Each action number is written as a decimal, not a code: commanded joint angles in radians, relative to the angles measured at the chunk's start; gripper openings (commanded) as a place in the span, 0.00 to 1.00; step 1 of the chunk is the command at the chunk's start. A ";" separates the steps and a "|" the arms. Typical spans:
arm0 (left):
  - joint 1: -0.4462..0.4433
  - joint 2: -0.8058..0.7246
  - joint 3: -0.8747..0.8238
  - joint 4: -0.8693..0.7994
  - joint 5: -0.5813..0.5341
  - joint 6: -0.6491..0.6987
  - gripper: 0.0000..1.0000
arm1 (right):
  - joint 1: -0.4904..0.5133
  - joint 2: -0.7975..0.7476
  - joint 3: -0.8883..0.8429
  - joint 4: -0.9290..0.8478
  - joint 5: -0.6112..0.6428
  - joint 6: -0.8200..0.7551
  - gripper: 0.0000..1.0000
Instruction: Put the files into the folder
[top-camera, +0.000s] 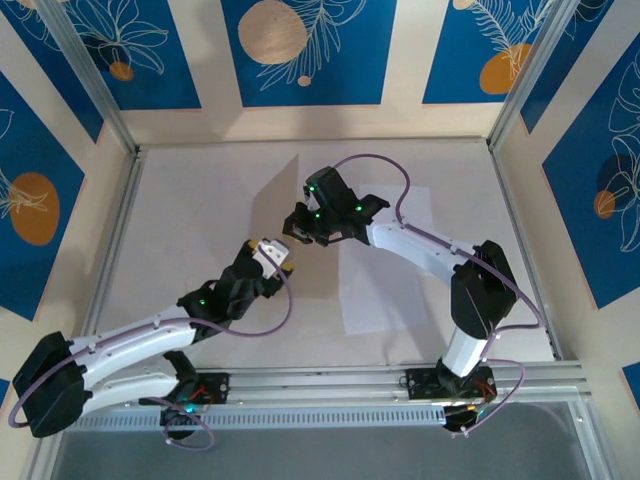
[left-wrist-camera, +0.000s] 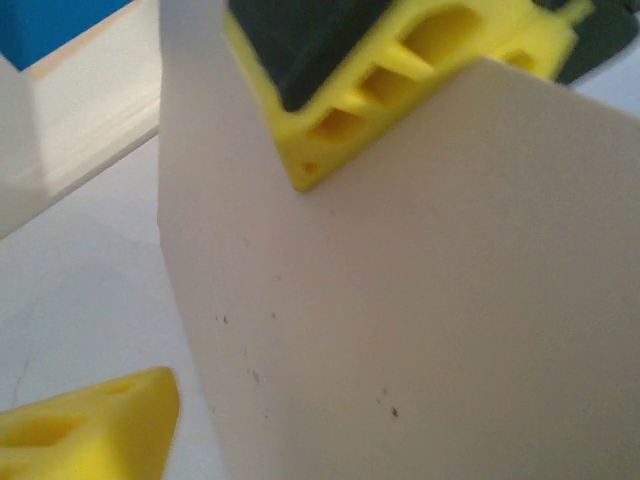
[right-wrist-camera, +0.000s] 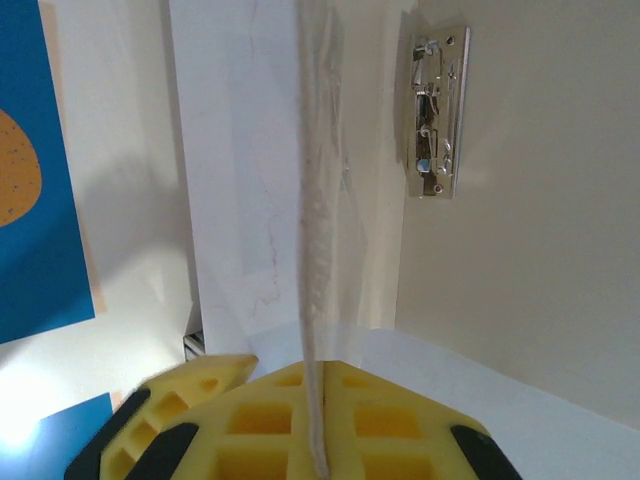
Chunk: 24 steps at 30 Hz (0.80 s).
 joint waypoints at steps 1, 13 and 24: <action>-0.009 0.003 -0.003 0.095 -0.048 0.055 0.57 | 0.008 -0.039 0.031 -0.016 0.000 0.011 0.04; -0.007 0.021 -0.009 0.162 -0.089 -0.079 0.18 | -0.024 -0.104 0.005 -0.042 0.011 -0.019 0.54; 0.005 -0.002 -0.009 0.162 -0.127 -0.298 0.10 | -0.141 -0.290 -0.084 -0.130 0.024 -0.081 0.64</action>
